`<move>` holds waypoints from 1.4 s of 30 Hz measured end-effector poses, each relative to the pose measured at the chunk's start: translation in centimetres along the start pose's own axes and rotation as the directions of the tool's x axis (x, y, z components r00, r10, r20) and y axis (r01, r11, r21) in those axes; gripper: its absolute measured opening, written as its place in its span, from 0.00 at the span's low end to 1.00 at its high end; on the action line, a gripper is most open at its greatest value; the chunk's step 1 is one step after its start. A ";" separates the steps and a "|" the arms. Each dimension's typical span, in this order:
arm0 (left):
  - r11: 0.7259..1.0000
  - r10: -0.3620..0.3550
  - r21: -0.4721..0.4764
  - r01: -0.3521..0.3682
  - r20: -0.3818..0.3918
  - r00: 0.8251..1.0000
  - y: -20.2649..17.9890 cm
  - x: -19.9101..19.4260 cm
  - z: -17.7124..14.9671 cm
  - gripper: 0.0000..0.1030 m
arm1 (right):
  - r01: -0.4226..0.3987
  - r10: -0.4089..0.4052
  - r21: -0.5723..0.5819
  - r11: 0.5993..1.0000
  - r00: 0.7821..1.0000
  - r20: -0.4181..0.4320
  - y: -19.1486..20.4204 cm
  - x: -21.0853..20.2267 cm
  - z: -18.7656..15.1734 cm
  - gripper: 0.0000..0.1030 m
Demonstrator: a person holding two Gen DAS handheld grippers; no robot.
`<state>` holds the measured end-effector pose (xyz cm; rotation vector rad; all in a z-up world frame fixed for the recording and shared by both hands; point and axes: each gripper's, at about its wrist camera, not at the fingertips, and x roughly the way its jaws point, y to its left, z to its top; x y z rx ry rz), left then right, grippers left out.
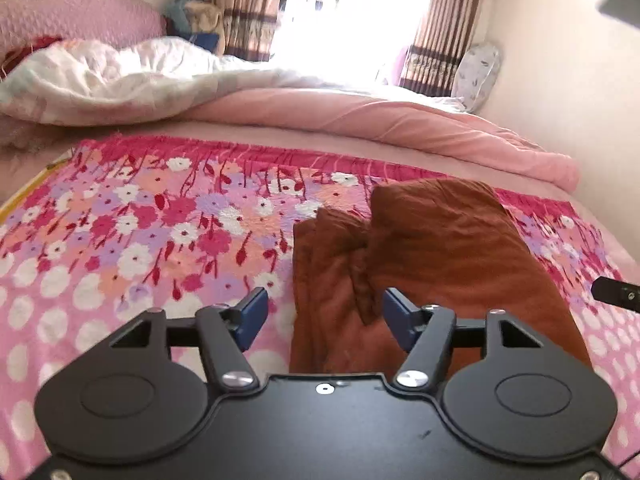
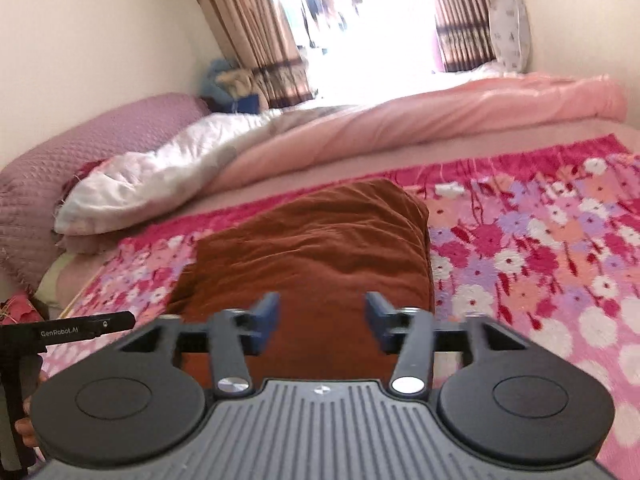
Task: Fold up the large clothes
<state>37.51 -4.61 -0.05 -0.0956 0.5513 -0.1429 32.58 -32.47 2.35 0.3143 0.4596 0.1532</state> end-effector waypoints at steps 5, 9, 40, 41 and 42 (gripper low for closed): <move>0.996 0.073 0.061 -0.072 -0.008 0.997 -1.6 -0.2 -3.9 0.65 | 0.043 -0.043 0.003 0.999 0.999 -0.008 1.2 -2.0 -3.5 0.65; 0.996 0.069 0.053 -0.066 -0.067 0.995 -0.8 2.1 -5.7 0.67 | 0.084 -0.087 -0.040 0.996 0.994 -0.071 1.2 -1.0 -6.1 0.23; 0.993 0.109 0.018 -0.114 0.181 0.977 -3.4 -17.0 -10.0 0.71 | 0.073 -0.057 -0.073 0.995 0.978 0.202 6.5 -13.8 -9.4 1.00; 0.993 0.109 0.015 -0.114 0.198 0.974 -3.5 -17.8 -10.3 0.71 | 0.075 -0.059 -0.066 0.995 0.975 0.212 6.7 -14.3 -9.6 1.00; 0.994 0.102 0.013 -0.107 0.211 0.972 -3.5 -18.6 -10.7 0.71 | 0.081 -0.067 -0.053 0.995 0.972 0.227 6.7 -14.8 -9.9 1.00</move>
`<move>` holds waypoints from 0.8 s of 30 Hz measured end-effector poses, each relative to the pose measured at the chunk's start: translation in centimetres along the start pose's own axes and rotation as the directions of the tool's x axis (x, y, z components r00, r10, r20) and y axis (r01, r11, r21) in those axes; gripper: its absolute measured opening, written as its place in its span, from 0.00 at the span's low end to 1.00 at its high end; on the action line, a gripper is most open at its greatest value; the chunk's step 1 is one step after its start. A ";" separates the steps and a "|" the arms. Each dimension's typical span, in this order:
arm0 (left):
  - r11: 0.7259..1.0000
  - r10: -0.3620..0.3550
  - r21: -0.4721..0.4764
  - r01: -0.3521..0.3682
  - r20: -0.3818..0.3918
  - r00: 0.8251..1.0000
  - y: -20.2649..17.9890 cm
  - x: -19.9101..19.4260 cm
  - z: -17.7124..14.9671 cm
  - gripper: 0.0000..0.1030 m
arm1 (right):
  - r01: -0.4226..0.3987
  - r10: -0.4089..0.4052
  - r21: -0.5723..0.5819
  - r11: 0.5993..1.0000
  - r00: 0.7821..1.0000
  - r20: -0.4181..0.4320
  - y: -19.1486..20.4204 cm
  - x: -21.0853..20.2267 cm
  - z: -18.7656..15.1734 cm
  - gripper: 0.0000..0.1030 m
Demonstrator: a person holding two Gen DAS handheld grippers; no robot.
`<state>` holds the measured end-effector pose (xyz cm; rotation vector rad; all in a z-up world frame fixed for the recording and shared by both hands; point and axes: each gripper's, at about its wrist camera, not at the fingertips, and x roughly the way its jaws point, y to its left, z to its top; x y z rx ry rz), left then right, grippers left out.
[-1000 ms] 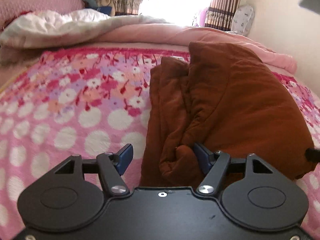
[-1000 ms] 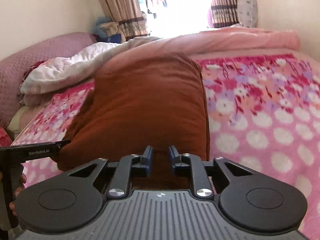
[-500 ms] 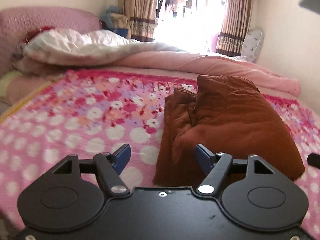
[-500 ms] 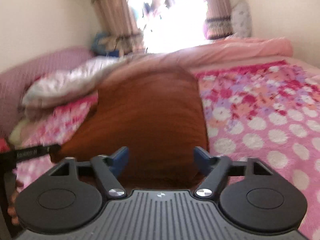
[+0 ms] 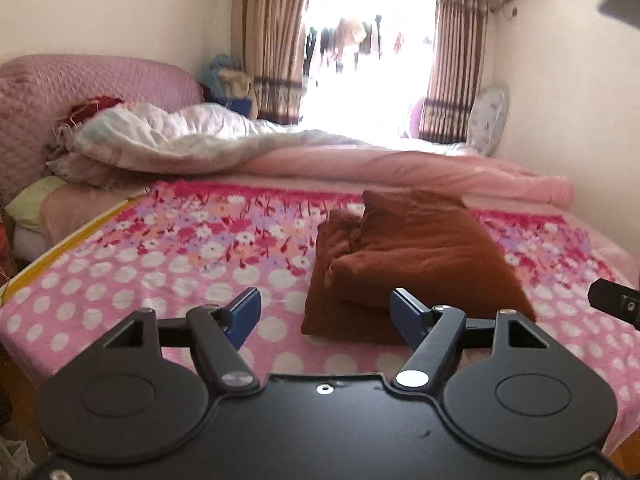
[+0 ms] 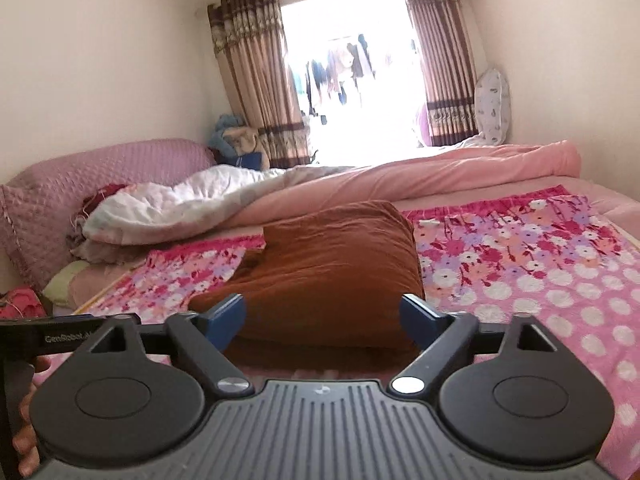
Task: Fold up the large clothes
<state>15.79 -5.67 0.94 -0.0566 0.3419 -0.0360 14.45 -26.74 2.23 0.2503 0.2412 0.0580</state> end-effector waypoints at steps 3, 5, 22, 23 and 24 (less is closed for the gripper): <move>1.000 -0.022 0.006 0.022 0.021 1.000 -0.1 -2.1 -0.6 0.71 | 0.012 -0.013 0.020 1.000 0.999 0.040 0.2 -1.5 -0.6 1.00; 0.999 -0.036 0.008 0.036 0.035 0.999 -0.2 -3.5 -1.0 0.71 | 0.018 -0.019 0.020 1.000 0.998 0.053 0.4 -2.6 -0.9 1.00; 1.000 -0.011 0.011 0.009 0.185 0.983 0.0 -10.6 -4.3 0.72 | 0.016 -0.008 -0.062 0.998 0.992 0.129 4.1 -9.8 -4.0 1.00; 1.000 -0.005 0.007 0.004 0.191 0.982 0.1 -10.7 -4.4 0.72 | 0.024 -0.015 -0.067 0.997 0.991 0.135 4.1 -10.0 -4.1 1.00; 1.000 -0.005 0.005 0.004 0.194 0.981 0.2 -10.8 -4.5 0.72 | 0.031 -0.021 -0.071 0.997 0.990 0.138 4.1 -10.3 -4.2 1.00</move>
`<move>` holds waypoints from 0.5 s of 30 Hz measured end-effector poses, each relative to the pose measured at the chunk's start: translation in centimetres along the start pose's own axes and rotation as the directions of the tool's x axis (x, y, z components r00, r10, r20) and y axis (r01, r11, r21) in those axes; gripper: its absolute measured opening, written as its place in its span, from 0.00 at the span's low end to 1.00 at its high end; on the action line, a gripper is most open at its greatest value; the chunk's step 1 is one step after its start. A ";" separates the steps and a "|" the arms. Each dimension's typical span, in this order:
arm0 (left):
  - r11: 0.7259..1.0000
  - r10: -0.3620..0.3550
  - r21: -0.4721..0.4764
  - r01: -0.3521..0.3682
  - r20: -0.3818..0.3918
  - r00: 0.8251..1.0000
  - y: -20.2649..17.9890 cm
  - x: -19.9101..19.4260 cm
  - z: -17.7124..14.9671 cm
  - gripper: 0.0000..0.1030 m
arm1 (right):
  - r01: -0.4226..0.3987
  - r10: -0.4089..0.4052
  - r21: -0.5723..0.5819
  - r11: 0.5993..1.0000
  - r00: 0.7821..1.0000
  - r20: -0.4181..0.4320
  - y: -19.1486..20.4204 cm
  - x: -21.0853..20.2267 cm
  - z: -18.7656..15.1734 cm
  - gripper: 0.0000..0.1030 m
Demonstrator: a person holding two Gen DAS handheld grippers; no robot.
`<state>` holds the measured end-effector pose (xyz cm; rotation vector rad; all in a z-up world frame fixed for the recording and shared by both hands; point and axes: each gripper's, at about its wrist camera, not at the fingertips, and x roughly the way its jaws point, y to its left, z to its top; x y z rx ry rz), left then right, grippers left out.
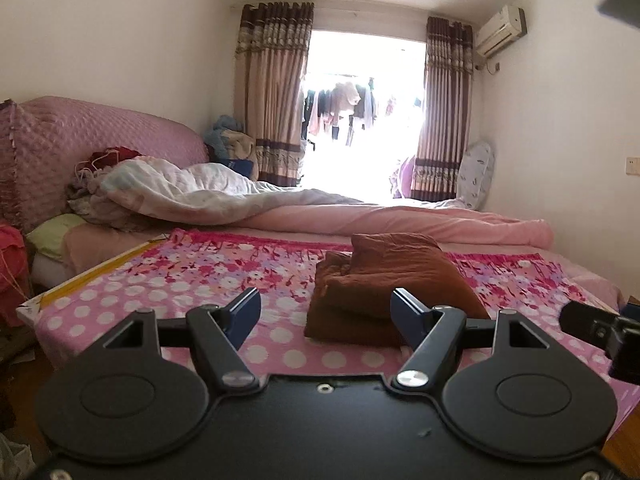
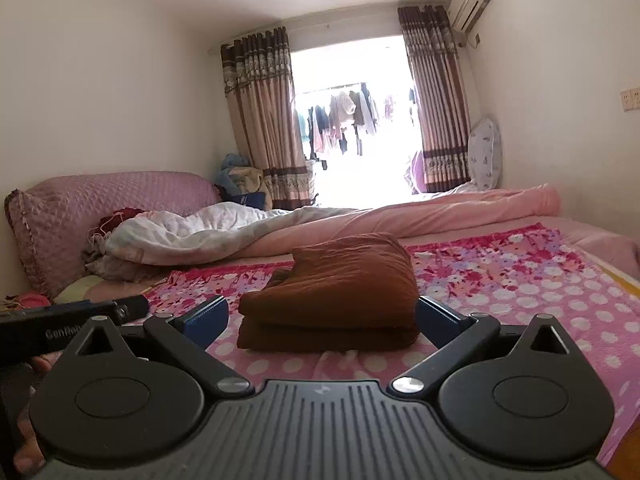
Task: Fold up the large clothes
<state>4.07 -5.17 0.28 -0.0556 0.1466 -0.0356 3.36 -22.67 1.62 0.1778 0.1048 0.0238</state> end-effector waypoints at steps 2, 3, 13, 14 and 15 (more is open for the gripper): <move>1.000 0.003 0.000 -0.003 0.006 1.000 0.2 -0.3 -0.2 0.72 | 0.014 -0.014 -0.008 1.000 1.000 0.001 -0.1 -0.5 -0.1 1.00; 1.000 0.005 0.004 -0.005 0.008 1.000 0.2 -0.4 -0.3 0.72 | 0.019 -0.019 -0.005 1.000 1.000 0.006 -0.2 -0.7 -0.1 1.00; 1.000 0.004 0.013 -0.004 0.007 1.000 0.6 -0.7 -0.8 0.72 | 0.075 -0.075 -0.005 0.997 0.997 -0.024 -1.1 -1.0 -0.8 1.00; 1.000 0.005 0.014 -0.005 0.008 1.000 0.6 -0.7 -0.8 0.72 | 0.074 -0.074 -0.007 0.997 0.997 -0.025 -1.1 -1.0 -0.8 1.00; 1.000 0.007 0.015 -0.007 0.009 1.000 0.6 -0.7 -0.8 0.72 | 0.072 -0.073 -0.010 0.997 0.997 -0.025 -1.1 -1.1 -0.8 1.00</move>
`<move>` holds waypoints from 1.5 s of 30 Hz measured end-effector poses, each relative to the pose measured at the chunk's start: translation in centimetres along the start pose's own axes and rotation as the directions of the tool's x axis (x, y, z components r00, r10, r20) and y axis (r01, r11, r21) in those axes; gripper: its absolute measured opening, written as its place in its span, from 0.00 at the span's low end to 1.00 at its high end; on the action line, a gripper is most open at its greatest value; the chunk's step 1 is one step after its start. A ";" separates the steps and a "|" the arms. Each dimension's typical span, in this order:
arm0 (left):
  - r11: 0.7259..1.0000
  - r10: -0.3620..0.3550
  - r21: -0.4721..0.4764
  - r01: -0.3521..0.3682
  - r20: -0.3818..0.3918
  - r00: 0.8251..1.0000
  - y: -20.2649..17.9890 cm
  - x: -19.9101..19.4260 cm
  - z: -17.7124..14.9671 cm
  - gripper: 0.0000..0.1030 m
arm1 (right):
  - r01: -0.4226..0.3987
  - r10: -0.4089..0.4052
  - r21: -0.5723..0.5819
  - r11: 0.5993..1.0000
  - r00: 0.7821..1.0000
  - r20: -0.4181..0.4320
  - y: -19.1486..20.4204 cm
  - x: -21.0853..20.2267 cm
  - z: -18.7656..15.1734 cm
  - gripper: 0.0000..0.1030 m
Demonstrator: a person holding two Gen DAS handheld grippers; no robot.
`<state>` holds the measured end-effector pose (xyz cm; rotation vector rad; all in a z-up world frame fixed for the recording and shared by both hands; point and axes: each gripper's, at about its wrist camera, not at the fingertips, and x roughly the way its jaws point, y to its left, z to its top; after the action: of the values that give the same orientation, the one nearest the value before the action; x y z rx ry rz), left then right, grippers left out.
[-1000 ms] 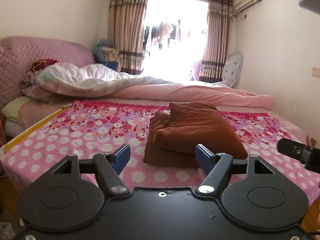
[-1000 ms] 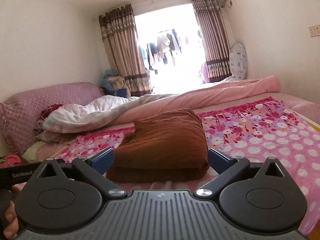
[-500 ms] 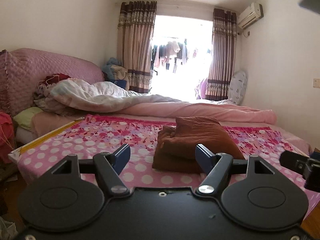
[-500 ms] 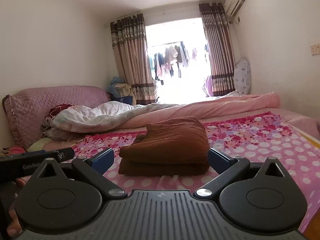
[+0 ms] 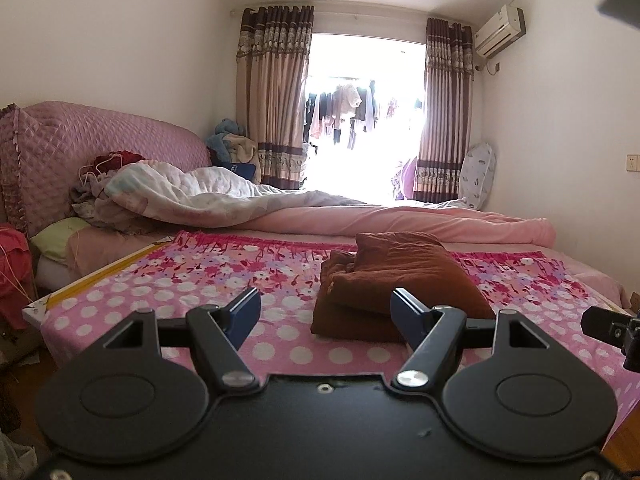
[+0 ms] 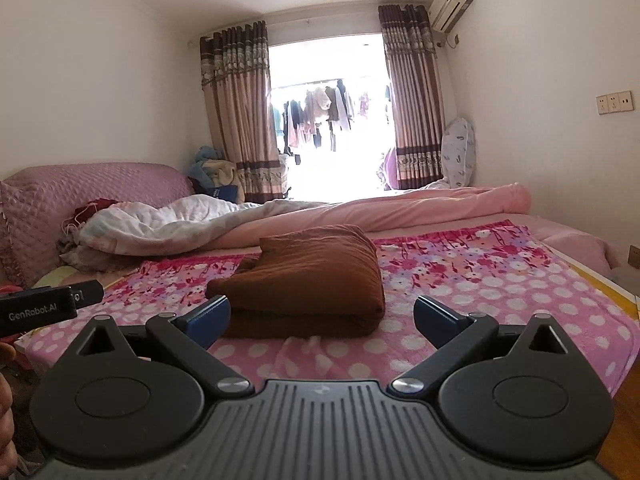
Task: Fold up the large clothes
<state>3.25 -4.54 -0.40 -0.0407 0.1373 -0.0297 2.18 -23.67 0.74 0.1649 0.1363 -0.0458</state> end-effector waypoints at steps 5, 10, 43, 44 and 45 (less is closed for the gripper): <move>1.000 -0.001 0.002 0.001 -0.004 1.000 0.0 0.0 0.0 0.72 | -0.003 0.004 -0.012 1.000 1.000 0.007 0.3 -0.3 0.1 1.00; 1.000 -0.006 0.010 0.006 -0.009 1.000 -0.1 -0.1 0.1 0.72 | -0.005 0.006 -0.013 1.000 1.000 0.010 0.2 -0.3 0.2 1.00; 1.000 -0.001 0.007 0.001 -0.022 1.000 0.1 -0.3 -0.1 0.72 | -0.017 0.017 -0.023 1.000 1.000 0.025 0.3 -1.0 0.6 1.00; 1.000 0.000 0.007 0.000 -0.024 1.000 0.1 -0.2 -0.1 0.72 | -0.017 0.018 -0.023 1.000 1.000 0.025 0.3 -1.0 0.6 1.00; 1.000 0.001 0.007 0.000 -0.025 1.000 0.1 -0.2 -0.1 0.72 | -0.017 0.017 -0.023 1.000 1.000 0.026 0.3 -1.0 0.7 1.00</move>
<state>3.02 -4.44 -0.50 -0.0335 0.1622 -0.0303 1.28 -23.43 1.58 0.1426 0.1095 -0.0293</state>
